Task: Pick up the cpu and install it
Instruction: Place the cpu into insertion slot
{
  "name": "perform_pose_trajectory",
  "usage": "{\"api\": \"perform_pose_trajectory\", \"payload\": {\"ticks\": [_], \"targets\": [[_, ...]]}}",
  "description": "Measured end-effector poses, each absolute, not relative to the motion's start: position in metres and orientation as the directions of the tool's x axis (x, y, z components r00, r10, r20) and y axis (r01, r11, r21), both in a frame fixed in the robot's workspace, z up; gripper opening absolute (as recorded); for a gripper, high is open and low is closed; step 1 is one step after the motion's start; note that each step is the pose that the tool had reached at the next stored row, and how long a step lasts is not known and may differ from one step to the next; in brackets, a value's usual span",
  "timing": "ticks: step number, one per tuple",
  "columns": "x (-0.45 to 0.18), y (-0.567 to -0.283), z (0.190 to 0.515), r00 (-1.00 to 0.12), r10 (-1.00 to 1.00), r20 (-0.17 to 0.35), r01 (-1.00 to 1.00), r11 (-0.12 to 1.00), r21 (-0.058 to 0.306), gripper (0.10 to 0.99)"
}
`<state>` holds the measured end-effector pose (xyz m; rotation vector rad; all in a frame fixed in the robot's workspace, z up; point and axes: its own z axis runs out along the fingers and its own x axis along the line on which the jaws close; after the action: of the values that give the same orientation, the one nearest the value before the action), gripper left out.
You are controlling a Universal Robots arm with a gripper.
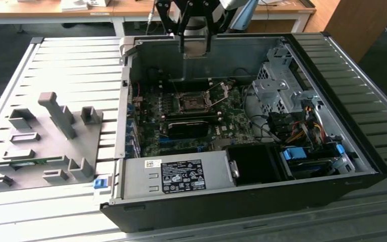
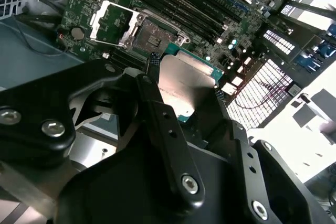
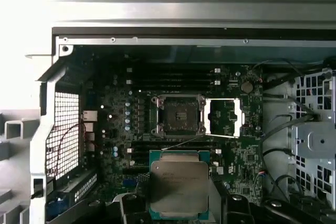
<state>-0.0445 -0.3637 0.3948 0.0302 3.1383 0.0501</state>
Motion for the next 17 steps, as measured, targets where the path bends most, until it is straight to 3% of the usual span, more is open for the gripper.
{"api": "perform_pose_trajectory", "payload": {"ticks": [17], "targets": [[-0.0444, -0.3637, 0.3939, -0.968, 0.250, -0.002, 0.250, 0.968, 0.031, 0.533]]}}
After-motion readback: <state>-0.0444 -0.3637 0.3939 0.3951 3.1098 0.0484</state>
